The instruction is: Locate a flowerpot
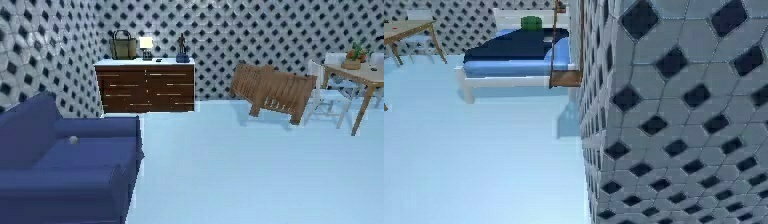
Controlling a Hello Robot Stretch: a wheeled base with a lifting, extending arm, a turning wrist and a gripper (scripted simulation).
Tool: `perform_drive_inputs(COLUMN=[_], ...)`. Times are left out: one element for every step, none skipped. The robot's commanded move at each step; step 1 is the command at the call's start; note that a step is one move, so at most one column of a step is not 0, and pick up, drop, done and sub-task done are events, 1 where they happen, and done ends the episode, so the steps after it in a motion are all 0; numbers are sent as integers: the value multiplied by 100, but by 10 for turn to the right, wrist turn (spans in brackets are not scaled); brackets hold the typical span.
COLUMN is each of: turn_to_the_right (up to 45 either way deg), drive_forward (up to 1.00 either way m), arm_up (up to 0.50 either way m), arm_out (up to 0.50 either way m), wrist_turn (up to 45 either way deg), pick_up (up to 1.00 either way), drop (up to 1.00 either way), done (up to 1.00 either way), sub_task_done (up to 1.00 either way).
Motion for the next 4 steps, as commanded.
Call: perform_drive_inputs(turn_to_the_right=[420, 0, 30, 0], drive_forward=[0, 100, 0, 100], arm_up=[0, 0, 0, 0], arm_out=[0, 0, 0, 0], wrist_turn=[0, 0, 0, 0], pick_up=[0, 0, 0, 0], drop=[0, 0, 0, 0], done=[0, 0, 0, 0], sub_task_done=[0, 0, 0, 0])
